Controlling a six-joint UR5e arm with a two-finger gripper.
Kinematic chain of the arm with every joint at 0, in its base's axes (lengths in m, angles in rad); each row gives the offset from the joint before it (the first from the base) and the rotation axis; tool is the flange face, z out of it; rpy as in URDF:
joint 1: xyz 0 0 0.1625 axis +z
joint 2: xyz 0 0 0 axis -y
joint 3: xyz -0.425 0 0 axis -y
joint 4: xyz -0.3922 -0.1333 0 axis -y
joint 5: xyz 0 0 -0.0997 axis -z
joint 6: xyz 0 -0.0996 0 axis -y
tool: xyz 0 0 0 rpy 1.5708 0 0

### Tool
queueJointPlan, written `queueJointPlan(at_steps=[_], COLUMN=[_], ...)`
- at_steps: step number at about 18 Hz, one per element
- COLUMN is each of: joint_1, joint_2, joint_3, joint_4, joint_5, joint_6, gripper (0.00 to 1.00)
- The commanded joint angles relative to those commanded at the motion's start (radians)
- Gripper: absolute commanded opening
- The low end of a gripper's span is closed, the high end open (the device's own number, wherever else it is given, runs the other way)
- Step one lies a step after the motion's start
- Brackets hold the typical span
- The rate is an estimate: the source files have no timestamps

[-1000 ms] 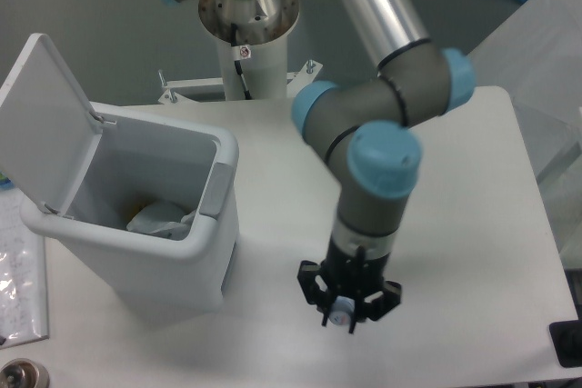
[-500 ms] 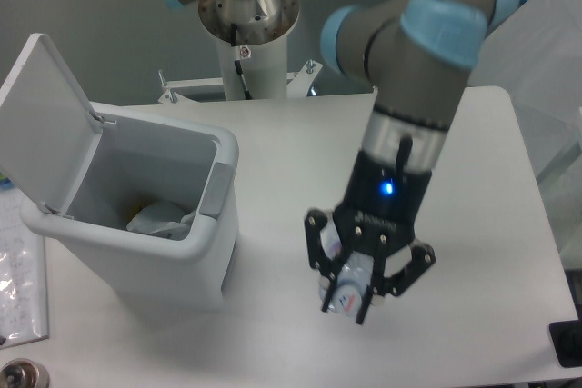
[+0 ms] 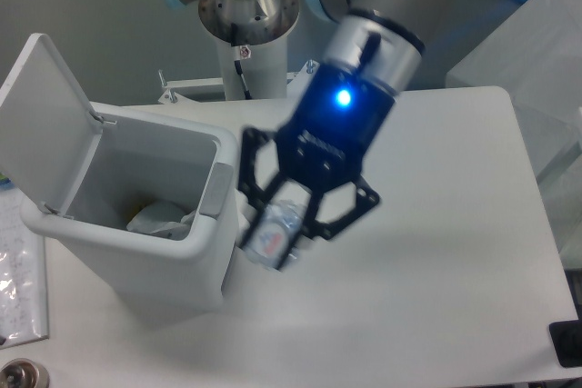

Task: Place the trash in the trash can
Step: 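Lift the bottle and carry it over the white bin, then lower the bottle into the bin and open the gripper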

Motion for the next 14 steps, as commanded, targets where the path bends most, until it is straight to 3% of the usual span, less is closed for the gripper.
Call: queueJointPlan(at_steps=[7,12,14], joint_1=[-0.047,-0.072,-0.074], joint_2=[0.042,0.066,0.075], joint_3=[-0.021,-0.103,-0.138], joint_4=[0.0,0.002,0.002], joint_5=[-0.016,-0.014,-0.014], joint_6=[-0.012,-0.003,0.004], gripper=[0.02,0.03,0.1])
